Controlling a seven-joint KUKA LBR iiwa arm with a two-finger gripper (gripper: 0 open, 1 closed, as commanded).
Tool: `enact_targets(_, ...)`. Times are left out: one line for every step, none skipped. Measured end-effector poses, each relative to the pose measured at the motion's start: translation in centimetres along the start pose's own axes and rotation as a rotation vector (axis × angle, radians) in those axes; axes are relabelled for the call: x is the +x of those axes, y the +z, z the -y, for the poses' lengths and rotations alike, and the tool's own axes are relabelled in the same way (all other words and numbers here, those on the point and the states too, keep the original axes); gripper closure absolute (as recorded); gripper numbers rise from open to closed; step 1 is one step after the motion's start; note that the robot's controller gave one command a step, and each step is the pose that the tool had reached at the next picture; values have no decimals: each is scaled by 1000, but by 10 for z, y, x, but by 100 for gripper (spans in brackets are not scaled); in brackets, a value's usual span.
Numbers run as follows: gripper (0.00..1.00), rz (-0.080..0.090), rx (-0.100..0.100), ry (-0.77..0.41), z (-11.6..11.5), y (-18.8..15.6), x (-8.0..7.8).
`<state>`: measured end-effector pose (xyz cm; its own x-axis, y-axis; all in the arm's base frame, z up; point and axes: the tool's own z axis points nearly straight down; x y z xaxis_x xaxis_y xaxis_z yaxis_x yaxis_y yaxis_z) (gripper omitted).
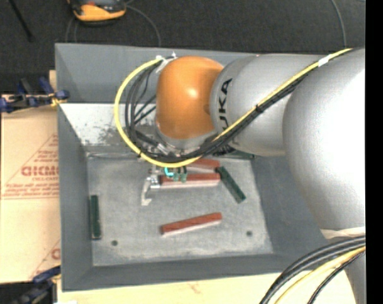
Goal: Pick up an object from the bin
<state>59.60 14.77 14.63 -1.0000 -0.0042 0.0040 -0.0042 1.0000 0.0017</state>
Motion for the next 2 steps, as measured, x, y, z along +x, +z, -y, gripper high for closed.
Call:
enact_targets(0,7,-1,2,0,-4,-2)
enact_targets(0,9,0,-62,24,4,-5)
